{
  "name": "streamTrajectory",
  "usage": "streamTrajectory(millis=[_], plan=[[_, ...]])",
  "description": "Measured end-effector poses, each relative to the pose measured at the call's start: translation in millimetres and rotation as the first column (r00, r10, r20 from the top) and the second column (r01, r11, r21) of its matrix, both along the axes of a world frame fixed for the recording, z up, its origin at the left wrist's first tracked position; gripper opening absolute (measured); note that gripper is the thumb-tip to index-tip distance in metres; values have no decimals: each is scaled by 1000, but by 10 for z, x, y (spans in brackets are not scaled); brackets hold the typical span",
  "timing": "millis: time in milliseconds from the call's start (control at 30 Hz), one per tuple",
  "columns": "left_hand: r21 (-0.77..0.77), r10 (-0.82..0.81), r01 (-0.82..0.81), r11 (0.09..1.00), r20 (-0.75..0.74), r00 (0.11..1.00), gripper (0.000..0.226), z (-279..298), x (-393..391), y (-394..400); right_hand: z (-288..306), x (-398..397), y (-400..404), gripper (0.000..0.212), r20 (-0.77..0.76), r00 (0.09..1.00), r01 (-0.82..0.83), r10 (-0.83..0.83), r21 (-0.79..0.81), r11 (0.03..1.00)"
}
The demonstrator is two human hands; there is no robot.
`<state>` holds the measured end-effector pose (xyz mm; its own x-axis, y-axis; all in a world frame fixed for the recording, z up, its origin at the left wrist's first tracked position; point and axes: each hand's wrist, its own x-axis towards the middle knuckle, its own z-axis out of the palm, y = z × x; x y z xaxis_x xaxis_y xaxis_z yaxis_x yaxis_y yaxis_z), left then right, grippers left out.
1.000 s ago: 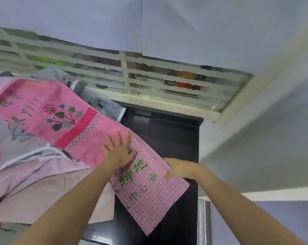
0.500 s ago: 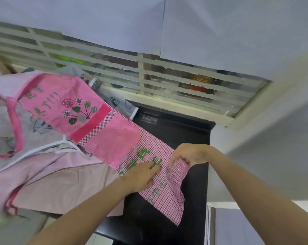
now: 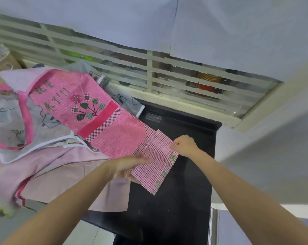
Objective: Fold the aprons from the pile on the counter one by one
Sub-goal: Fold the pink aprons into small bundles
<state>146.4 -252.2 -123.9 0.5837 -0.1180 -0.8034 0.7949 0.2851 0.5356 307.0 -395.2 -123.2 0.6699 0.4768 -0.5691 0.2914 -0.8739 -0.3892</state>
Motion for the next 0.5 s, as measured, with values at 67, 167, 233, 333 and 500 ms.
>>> streamTrajectory(millis=[67, 167, 233, 333, 500], plan=[[79, -31, 33, 996, -24, 999, 43, -71, 5, -54, 7, -2, 34, 41, 41, 999, -2, -1, 64, 998], [52, 44, -39, 998, -84, 996, 47, -183, 27, -82, 12, 18, 57, 29, -169, 983, 108, -73, 207, 973], [3, 24, -24, 1000, -118, 993, 51, -212, 35, -86, -17, 47, 28, 22, -161, 986, 67, -40, 160, 985], [59, -90, 98, 993, -131, 987, 50, -214, 47, -88, -133, 98, -35, 16, -114, 993, -6, 13, 60, 998], [143, -80, 97, 985, -121, 989, 51, -242, 46, -59, -180, 92, -56, 27, -74, 997, -26, 26, 1, 1000]])
